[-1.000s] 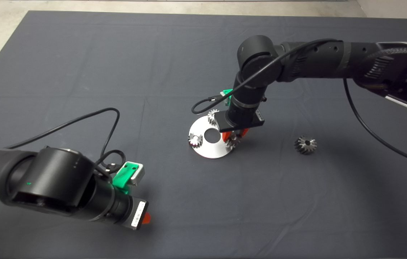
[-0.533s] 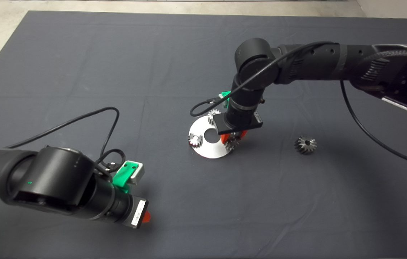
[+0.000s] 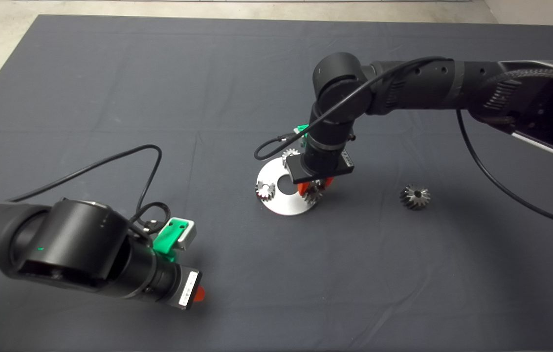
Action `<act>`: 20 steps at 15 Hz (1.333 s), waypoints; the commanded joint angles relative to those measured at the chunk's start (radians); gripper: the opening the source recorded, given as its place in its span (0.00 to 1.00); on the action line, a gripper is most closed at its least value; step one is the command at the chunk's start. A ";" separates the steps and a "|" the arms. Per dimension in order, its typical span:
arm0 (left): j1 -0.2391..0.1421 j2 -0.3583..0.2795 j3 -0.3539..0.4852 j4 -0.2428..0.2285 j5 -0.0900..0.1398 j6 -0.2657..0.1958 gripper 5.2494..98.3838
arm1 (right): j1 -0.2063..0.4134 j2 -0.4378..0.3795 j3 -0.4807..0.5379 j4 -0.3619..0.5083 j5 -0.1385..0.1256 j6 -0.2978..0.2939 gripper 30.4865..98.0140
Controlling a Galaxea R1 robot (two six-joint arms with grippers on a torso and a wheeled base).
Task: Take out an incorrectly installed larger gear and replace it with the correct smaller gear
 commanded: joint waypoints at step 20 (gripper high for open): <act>0.104 0.043 -0.070 0.084 0.042 0.005 0.63 | 0.086 -0.035 0.182 0.101 -0.083 0.088 0.05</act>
